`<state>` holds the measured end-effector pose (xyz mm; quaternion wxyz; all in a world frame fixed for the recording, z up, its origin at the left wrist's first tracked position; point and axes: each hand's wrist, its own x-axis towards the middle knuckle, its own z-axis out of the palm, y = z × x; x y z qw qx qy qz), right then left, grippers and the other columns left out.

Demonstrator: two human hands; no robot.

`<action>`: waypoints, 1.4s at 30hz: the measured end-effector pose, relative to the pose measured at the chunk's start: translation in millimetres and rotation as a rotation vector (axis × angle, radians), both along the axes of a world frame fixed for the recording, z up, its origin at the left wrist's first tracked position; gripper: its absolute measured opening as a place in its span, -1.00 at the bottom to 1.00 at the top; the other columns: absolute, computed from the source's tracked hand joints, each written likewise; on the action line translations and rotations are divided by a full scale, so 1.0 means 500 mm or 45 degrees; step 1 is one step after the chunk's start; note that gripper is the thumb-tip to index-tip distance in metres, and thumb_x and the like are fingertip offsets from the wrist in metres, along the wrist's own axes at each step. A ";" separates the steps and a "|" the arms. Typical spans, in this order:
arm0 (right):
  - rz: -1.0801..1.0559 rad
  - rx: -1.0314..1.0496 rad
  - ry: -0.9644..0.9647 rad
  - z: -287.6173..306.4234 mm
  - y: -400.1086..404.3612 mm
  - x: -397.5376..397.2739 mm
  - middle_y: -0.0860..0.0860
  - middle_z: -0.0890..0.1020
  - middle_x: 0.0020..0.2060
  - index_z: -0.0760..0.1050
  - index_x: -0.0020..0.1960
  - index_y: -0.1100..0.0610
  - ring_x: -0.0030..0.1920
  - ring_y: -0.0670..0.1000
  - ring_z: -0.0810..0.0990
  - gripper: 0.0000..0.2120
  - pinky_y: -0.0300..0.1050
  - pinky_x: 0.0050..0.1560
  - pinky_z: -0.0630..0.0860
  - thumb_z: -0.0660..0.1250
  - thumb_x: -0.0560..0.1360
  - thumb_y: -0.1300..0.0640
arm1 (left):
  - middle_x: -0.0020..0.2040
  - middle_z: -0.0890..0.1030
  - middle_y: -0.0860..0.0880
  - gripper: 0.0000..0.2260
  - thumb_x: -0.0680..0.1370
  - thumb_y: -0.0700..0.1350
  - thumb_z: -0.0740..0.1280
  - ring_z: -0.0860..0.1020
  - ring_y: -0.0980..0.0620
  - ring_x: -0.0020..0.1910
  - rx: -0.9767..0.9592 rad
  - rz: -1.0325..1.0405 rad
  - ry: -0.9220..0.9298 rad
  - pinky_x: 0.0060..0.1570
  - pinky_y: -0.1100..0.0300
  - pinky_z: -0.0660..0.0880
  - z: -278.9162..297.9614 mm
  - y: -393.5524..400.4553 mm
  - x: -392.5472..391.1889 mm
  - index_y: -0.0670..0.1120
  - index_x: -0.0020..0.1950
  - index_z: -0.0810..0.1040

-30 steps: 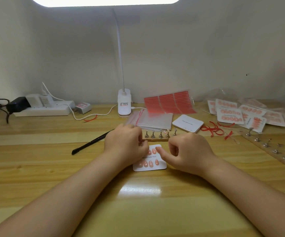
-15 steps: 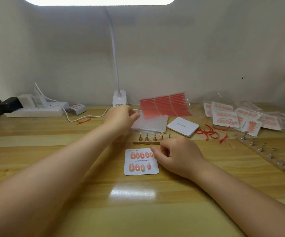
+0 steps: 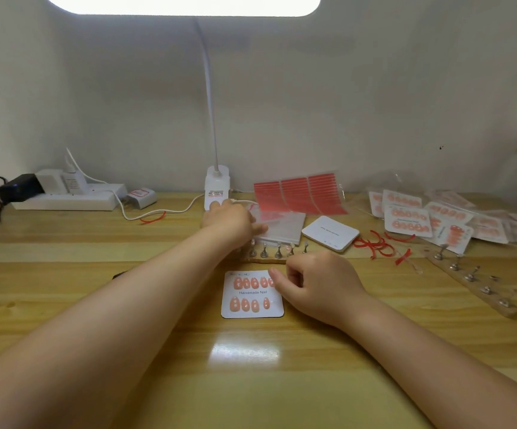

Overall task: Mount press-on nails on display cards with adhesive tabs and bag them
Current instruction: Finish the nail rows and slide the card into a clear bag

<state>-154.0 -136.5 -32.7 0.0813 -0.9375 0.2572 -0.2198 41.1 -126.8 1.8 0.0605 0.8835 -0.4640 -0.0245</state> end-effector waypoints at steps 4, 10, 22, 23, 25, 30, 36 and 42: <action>0.000 -0.003 0.000 0.000 0.000 0.001 -0.07 0.47 -0.45 0.34 -0.38 0.02 -0.36 -0.05 0.46 -0.59 -0.18 -0.41 0.28 0.21 0.52 -0.21 | 0.28 0.50 -0.08 -0.63 0.61 0.25 0.13 0.38 -0.16 0.25 -0.076 -0.078 0.012 0.20 0.00 0.40 -0.004 0.017 0.011 0.14 0.26 0.57; 0.000 -0.007 0.018 0.002 0.001 0.000 -0.06 0.49 -0.44 0.33 -0.37 0.02 -0.35 -0.04 0.48 -0.59 -0.18 -0.40 0.29 0.19 0.53 -0.22 | 0.39 0.45 0.01 -0.59 0.57 0.27 0.19 0.36 -0.12 0.28 -0.090 -0.192 -0.091 0.14 0.03 0.37 -0.027 0.031 0.024 0.18 0.37 0.48; 0.053 0.054 0.021 0.003 0.001 -0.003 -0.10 0.44 -0.45 0.33 -0.37 0.01 -0.35 -0.09 0.43 -0.60 -0.19 -0.39 0.24 0.22 0.51 -0.23 | 0.22 0.58 0.07 -0.75 0.58 0.03 0.34 0.51 0.02 0.20 -0.199 -0.608 -0.094 0.06 0.23 0.40 -0.008 0.046 0.054 0.11 0.25 0.58; 0.054 0.054 0.022 0.003 0.001 -0.003 -0.10 0.44 -0.45 0.33 -0.37 0.01 -0.35 -0.09 0.43 -0.60 -0.19 -0.39 0.24 0.22 0.51 -0.22 | 0.19 0.61 0.06 -0.78 0.60 -0.01 0.30 0.53 0.01 0.18 -0.226 -0.605 -0.089 0.05 0.22 0.42 -0.006 0.045 0.053 0.06 0.23 0.60; 0.054 0.056 0.019 0.003 0.001 -0.003 -0.10 0.43 -0.46 0.33 -0.37 0.01 -0.36 -0.09 0.42 -0.60 -0.20 -0.40 0.24 0.22 0.50 -0.22 | 0.13 0.65 0.04 -0.81 0.62 -0.08 0.28 0.56 -0.01 0.13 -0.298 -0.564 -0.085 0.06 0.17 0.49 -0.001 0.045 0.045 -0.01 0.17 0.64; 0.062 0.058 0.015 0.002 0.000 -0.002 -0.10 0.45 -0.45 0.35 -0.36 0.02 -0.36 -0.09 0.43 -0.60 -0.20 -0.40 0.22 0.21 0.51 -0.22 | -0.12 0.70 0.03 -0.92 0.47 -0.07 0.49 0.62 0.04 -0.10 -0.591 -0.310 0.173 -0.01 0.05 0.56 0.004 0.046 0.038 -0.04 -0.08 0.73; 0.056 0.049 0.027 0.006 0.003 -0.003 -0.10 0.44 -0.44 0.34 -0.36 0.01 -0.35 -0.09 0.41 -0.60 -0.19 -0.39 0.23 0.21 0.52 -0.22 | -0.29 0.67 -0.04 -0.77 0.36 0.08 0.55 0.61 0.03 -0.25 -0.612 -0.217 0.489 -0.16 0.10 0.56 0.002 0.043 0.039 -0.07 -0.27 0.68; 0.056 0.047 0.013 0.007 0.003 -0.003 -0.10 0.45 -0.44 0.36 -0.35 0.03 -0.35 -0.09 0.42 -0.60 -0.19 -0.39 0.22 0.21 0.52 -0.22 | -0.16 0.70 0.02 -0.80 0.60 -0.01 0.32 0.66 -0.01 -0.12 -0.684 -0.190 0.663 -0.14 0.08 0.62 0.002 0.029 0.043 -0.01 -0.20 0.61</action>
